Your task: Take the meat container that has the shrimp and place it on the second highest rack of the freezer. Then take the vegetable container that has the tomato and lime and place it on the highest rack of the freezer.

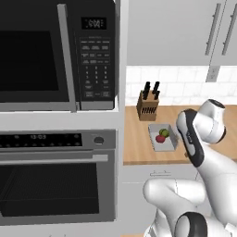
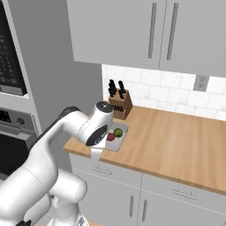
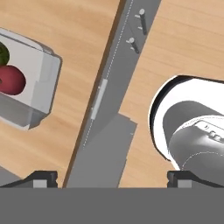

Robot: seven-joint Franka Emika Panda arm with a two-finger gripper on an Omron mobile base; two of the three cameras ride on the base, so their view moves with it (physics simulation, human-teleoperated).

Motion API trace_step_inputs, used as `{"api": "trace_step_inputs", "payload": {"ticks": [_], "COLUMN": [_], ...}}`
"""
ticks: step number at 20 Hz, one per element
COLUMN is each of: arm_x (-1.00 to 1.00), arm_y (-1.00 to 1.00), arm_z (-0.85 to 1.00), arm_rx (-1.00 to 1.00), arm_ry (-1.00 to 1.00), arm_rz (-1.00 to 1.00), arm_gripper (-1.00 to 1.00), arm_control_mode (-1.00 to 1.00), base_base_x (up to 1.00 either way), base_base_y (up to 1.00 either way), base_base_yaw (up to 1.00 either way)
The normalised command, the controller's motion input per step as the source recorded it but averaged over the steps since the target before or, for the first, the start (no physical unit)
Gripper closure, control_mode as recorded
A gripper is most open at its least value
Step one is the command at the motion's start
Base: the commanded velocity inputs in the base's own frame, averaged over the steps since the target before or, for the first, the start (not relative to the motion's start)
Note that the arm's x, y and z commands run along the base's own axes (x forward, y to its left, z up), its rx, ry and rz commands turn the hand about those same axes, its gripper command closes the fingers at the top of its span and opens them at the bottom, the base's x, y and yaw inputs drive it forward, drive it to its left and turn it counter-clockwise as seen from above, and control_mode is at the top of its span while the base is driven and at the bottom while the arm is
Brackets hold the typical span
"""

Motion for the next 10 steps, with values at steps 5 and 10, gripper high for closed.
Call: {"api": "trace_step_inputs", "payload": {"ticks": [5, 10], "arm_x": [0.29, 0.20], "arm_y": [0.15, 0.00], "arm_z": [-0.03, -0.12], "arm_rx": [0.00, 0.00], "arm_ry": [0.02, 0.03], "arm_rz": [0.00, 0.00], "arm_gripper": [-1.00, -1.00], "arm_control_mode": [-1.00, -1.00], "base_base_x": [0.00, 0.00], "base_base_y": [0.00, 0.00], "base_base_yaw": [0.00, 0.00]}}
